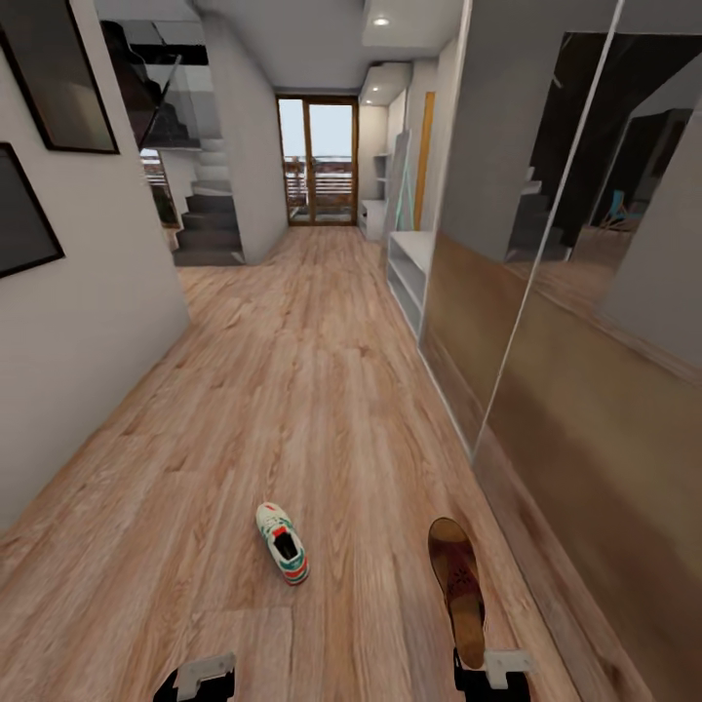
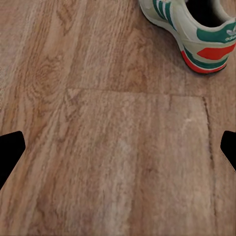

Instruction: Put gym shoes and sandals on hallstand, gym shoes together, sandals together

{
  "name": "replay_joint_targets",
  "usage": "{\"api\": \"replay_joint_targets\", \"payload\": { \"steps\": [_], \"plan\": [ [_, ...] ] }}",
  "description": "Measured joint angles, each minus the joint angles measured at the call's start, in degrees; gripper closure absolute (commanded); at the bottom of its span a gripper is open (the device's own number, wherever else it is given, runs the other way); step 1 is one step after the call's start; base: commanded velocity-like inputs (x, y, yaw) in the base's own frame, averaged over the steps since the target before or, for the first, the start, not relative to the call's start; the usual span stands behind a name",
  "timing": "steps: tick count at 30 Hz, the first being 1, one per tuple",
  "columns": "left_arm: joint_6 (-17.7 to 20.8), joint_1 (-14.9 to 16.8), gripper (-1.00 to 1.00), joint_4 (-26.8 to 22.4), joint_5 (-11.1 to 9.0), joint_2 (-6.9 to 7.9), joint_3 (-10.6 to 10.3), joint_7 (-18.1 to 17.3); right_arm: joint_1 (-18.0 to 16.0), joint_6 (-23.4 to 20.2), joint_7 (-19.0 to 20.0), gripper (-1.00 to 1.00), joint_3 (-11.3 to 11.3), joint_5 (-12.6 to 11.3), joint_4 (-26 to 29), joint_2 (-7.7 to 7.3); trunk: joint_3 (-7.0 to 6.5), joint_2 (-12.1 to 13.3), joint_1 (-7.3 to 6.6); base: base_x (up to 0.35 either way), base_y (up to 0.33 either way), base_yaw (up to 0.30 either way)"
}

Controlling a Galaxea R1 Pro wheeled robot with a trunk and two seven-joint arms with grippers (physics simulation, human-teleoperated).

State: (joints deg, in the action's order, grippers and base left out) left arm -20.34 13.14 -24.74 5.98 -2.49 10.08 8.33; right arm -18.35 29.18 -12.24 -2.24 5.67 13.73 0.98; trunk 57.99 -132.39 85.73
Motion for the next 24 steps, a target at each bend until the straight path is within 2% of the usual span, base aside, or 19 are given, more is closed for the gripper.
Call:
{"api": "replay_joint_targets", "payload": {
  "steps": [12, 24],
  "plan": [
    [0.00, 0.00, -1.00, 0.01, 0.00, 0.00, 0.00, 0.00, 0.00, -0.01, 0.00, 1.00, -0.01, 0.00, 0.07, -0.03, 0.00, 0.00, 0.01, 0.218, -0.196, 0.276],
    [-0.07, 0.02, -1.00, 0.03, 0.00, -0.01, 0.00, -0.01, 0.02, -0.08, 0.12, 1.00, -0.06, 0.12, 0.12, -0.54, 0.00, 0.00, 0.01, 0.147, -0.233, 0.031]
  ]
}}
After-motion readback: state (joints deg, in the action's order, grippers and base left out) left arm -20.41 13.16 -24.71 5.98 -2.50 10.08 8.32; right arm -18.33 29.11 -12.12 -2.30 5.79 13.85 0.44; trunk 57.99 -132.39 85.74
